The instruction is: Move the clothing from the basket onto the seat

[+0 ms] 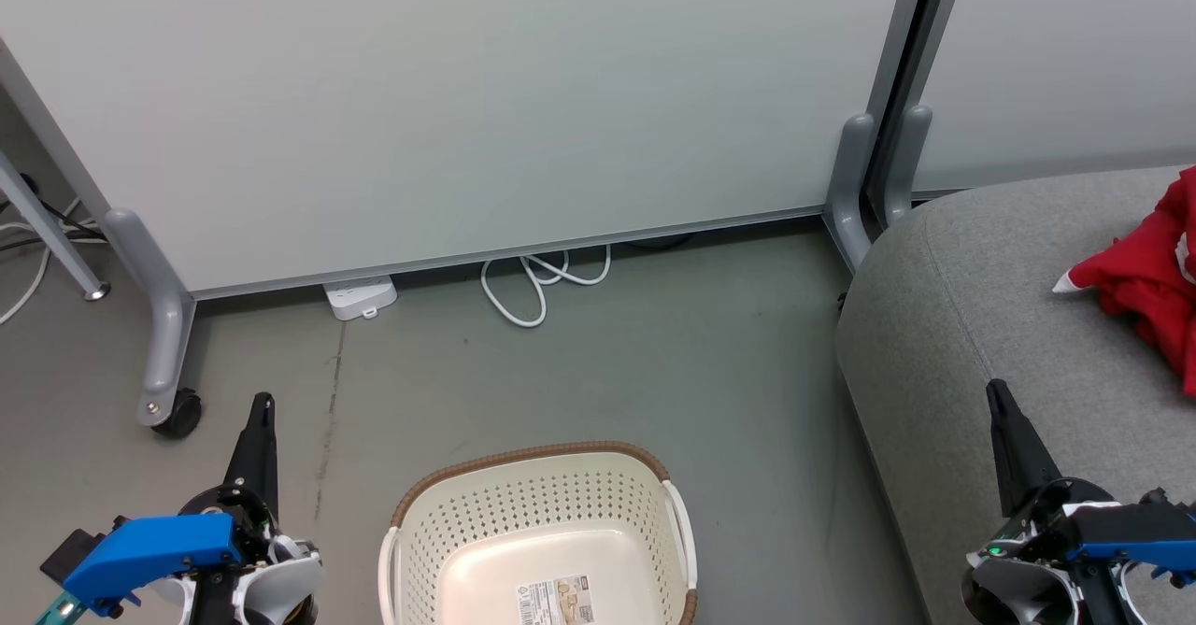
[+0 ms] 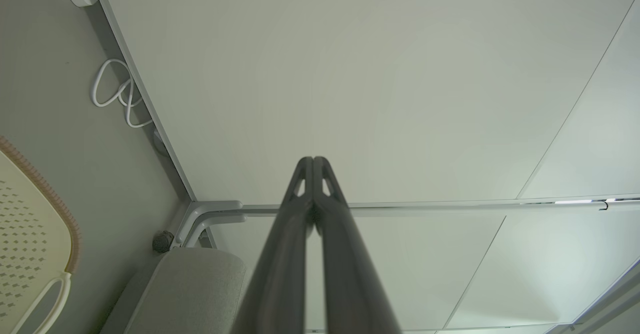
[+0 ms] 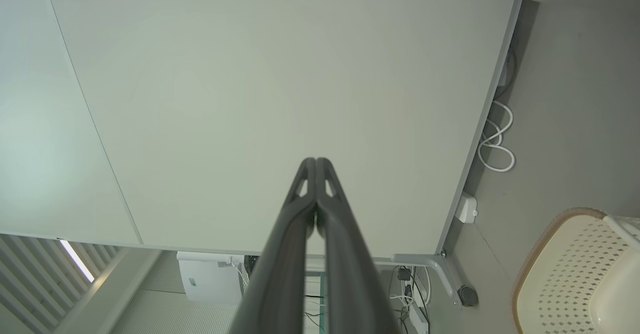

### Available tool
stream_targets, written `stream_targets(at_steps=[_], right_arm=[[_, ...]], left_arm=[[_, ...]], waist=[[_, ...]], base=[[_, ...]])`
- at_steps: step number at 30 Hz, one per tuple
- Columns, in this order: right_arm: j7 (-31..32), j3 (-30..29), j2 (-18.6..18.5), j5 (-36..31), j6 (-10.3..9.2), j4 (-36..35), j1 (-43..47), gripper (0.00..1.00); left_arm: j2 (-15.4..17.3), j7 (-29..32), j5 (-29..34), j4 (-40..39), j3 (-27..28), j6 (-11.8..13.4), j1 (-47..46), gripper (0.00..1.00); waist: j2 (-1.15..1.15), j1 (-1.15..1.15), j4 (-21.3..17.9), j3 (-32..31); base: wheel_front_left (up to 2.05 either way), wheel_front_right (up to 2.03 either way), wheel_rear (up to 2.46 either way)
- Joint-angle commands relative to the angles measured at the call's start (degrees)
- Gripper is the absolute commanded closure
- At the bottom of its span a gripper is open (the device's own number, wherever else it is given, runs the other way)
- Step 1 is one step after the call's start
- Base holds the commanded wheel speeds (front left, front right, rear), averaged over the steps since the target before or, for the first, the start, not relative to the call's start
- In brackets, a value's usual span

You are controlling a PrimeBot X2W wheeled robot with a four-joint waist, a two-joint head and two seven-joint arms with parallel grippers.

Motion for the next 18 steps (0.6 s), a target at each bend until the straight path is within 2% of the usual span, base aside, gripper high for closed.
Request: stream_targets(at_steps=[1, 18], right_arm=[[0.2, -0.1, 0.1, 0.1, 0.02, -0.1, -0.8, 1.00], [0.2, -0.1, 0.1, 0.1, 0.02, -0.1, -0.8, 1.00]], left_arm=[[0.0, 0.3, -0.1, -0.2, 0.1, -0.5, -0.5, 1.00], [0.0, 0.2, -0.1, -0.2, 0.1, -0.5, -0.5, 1.00]], waist=[[0.00, 0.00, 0.0, 0.0], [0.00, 0.00, 0.0, 0.0]], base=[[0.00, 0.00, 0.00], [0.00, 0.00, 0.00]])
